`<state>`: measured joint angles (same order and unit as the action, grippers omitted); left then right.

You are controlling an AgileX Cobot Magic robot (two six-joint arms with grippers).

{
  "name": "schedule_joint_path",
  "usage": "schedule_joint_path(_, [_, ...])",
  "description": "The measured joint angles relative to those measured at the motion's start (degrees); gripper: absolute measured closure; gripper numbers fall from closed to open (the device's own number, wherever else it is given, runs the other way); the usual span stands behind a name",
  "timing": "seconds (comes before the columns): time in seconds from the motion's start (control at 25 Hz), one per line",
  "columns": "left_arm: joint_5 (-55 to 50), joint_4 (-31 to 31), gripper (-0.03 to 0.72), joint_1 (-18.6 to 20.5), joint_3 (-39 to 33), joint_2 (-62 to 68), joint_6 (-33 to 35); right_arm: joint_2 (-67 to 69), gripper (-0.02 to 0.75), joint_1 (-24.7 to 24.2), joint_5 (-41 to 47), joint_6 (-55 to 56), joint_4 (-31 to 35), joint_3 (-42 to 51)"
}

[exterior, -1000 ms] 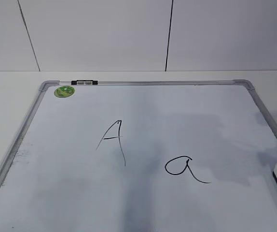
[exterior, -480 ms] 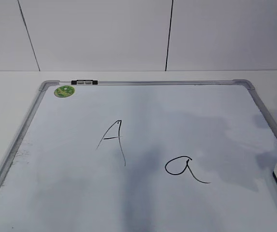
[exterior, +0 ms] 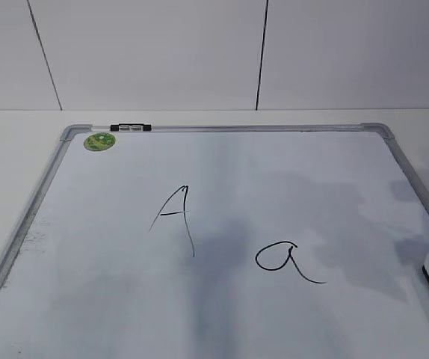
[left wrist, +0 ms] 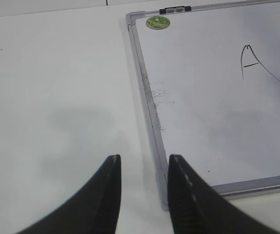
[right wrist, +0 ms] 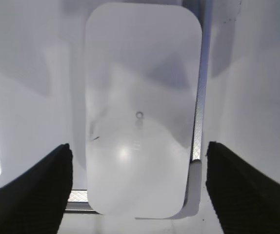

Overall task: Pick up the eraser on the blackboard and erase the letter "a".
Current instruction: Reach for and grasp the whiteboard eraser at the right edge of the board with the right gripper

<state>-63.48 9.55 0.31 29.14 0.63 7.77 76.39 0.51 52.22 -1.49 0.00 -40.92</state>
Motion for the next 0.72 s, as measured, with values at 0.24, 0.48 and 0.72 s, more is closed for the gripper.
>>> schedule_joint_path(0.24, [0.0, 0.0, 0.444, 0.0, 0.0, 0.0, 0.0, 2.4, 0.058, 0.0, -1.19, 0.0, 0.0, -0.04])
schedule_joint_path(0.48, [0.0, 0.0, 0.443, 0.0, 0.0, 0.0, 0.0, 2.91, 0.059, 0.0, -4.21, 0.0, 0.0, -0.13])
schedule_joint_path(0.72, [0.0, 0.0, 0.444, 0.0, 0.0, 0.0, 0.0, 4.58, 0.059, 0.0, -4.93, 0.0, 0.0, -0.26])
